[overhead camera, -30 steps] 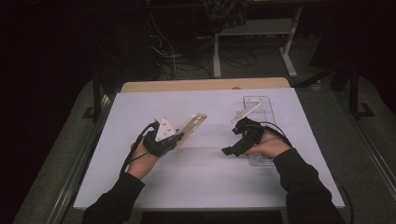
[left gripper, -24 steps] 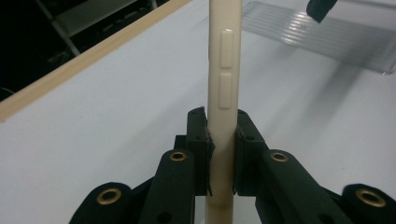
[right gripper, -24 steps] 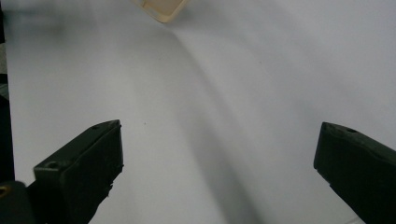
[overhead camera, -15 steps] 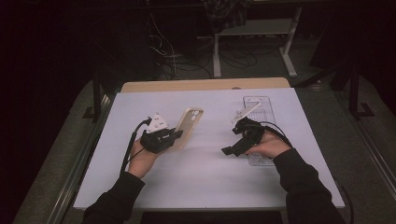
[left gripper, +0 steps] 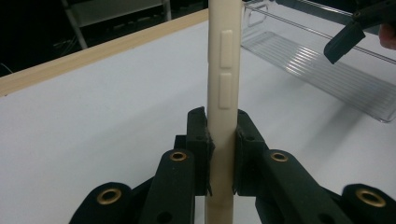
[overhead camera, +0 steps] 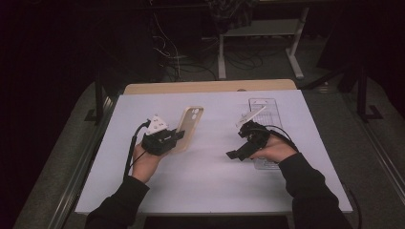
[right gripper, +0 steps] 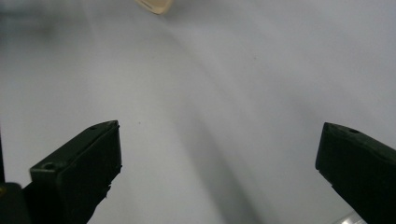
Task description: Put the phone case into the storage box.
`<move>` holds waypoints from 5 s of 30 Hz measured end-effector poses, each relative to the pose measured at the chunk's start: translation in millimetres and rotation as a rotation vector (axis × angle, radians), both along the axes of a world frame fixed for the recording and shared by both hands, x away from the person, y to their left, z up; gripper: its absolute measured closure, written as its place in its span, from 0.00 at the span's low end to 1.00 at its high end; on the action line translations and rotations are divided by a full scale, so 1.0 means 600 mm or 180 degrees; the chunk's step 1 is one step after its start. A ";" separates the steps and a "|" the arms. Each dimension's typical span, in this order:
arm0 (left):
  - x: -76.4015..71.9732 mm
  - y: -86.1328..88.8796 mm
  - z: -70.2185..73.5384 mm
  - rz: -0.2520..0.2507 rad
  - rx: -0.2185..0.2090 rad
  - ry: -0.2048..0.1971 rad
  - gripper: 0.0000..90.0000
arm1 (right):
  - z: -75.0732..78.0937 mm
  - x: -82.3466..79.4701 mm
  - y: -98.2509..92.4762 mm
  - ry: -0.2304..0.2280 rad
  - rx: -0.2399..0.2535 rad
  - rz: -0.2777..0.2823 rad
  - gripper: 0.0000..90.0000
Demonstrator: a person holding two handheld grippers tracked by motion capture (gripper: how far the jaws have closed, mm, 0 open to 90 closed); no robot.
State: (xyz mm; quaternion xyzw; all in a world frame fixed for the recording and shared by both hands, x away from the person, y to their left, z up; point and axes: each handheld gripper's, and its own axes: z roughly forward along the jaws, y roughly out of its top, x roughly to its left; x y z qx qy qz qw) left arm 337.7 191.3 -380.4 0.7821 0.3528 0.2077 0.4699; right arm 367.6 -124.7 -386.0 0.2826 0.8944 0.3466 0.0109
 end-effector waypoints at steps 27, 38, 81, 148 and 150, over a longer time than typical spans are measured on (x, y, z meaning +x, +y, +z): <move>-0.004 0.000 0.001 0.0069 -0.0070 -0.0016 0.89 | -0.001 0.007 0.041 0.0041 0.0254 -0.0342 0.00; -0.003 0.001 -0.001 0.0088 -0.0069 0.0002 0.89 | -0.002 0.022 0.084 0.0046 0.0265 -0.0244 0.00; -0.006 -0.008 -0.006 0.0144 -0.0024 -0.0022 0.89 | 0.000 0.024 0.097 -0.0082 0.1297 -0.0738 0.00; -0.029 -0.056 -0.009 0.0181 0.0033 -0.0140 0.89 | 0.007 0.051 0.142 -0.0070 0.1996 -0.1134 0.00; -0.029 -0.056 -0.010 0.0179 0.0046 -0.0149 0.89 | 0.006 0.052 0.143 -0.0064 0.2002 -0.1141 0.00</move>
